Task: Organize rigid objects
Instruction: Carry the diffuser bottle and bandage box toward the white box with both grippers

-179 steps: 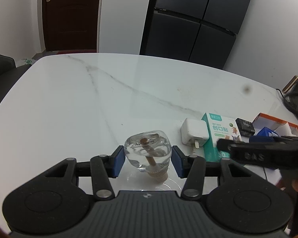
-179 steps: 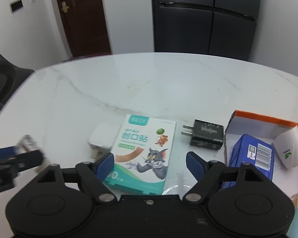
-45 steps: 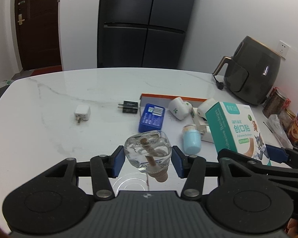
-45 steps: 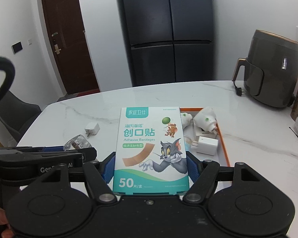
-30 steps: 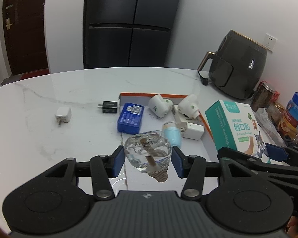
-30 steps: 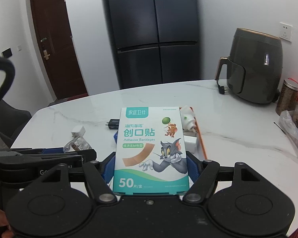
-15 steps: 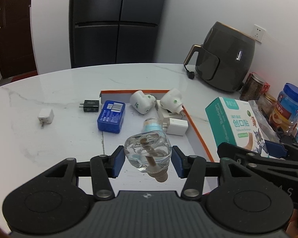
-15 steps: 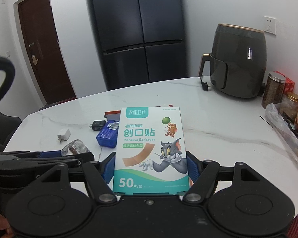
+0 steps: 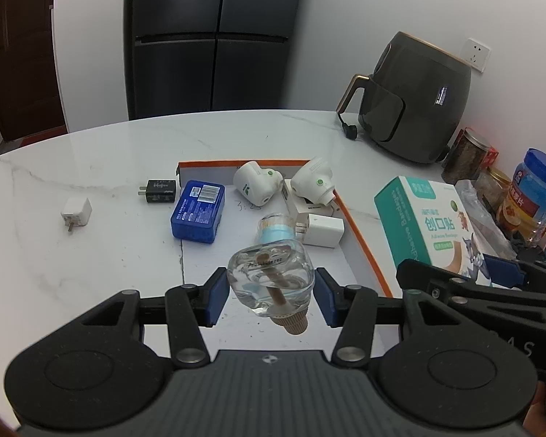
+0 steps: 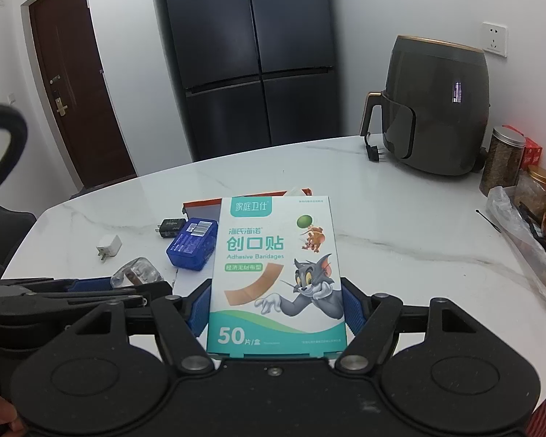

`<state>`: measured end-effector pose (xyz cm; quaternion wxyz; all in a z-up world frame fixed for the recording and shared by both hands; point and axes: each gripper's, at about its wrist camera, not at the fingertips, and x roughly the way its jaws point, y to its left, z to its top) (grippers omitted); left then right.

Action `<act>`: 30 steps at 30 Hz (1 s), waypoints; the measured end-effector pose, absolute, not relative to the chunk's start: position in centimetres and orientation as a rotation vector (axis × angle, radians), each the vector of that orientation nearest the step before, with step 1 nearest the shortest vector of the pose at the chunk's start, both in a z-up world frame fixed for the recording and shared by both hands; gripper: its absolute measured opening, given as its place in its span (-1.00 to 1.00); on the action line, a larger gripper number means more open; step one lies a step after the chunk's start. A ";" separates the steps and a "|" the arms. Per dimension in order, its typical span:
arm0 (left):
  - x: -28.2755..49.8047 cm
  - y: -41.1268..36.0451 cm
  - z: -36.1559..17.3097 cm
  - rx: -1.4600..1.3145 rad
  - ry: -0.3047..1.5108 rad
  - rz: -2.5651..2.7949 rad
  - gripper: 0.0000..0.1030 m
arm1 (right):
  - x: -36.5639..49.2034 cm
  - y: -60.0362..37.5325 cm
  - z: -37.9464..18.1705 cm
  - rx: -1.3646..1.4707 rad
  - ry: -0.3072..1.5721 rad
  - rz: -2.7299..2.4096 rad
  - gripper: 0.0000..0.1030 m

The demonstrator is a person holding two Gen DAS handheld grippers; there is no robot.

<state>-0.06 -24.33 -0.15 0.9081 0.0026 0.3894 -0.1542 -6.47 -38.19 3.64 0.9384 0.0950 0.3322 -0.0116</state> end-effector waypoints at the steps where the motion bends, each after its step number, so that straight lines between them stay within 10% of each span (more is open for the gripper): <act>1: 0.0 -24.3 -0.2 0.005 0.805 -0.318 -0.01 | -6.3 -38.3 3.6 0.195 0.680 -0.023 0.62; 30: 3.7 -24.8 -1.1 0.008 0.825 -0.279 -0.01 | -2.0 -39.2 2.4 0.175 0.696 -0.003 0.62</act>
